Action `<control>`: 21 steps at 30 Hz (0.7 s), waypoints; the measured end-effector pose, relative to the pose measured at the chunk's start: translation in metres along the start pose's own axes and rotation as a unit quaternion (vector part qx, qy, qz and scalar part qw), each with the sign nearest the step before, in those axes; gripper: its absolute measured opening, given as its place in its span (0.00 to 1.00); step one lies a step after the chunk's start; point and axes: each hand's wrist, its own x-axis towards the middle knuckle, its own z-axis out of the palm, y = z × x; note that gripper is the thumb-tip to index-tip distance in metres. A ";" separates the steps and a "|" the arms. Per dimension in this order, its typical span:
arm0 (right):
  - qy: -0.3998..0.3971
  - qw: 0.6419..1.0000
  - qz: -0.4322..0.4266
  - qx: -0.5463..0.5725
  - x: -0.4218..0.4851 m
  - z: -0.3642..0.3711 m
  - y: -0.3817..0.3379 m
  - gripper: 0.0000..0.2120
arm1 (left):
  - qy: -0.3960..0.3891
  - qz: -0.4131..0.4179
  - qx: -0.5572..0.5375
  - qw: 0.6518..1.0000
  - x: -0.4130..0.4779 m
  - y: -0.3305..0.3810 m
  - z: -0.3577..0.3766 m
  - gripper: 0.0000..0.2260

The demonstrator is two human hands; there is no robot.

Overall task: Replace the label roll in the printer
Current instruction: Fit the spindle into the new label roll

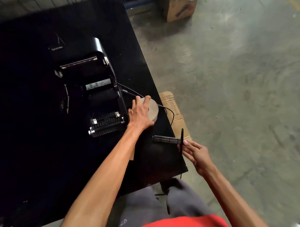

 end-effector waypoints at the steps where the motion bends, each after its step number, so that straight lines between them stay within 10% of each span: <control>1: 0.003 1.000 0.001 -0.007 0.003 0.002 0.003 0.09 | -0.003 0.001 -0.005 1.000 0.002 0.000 0.000 0.44; 21: -0.007 0.996 -0.088 -0.013 0.001 -0.003 -0.030 0.06 | 0.100 -0.061 -0.277 0.954 -0.038 -0.034 -0.027 0.43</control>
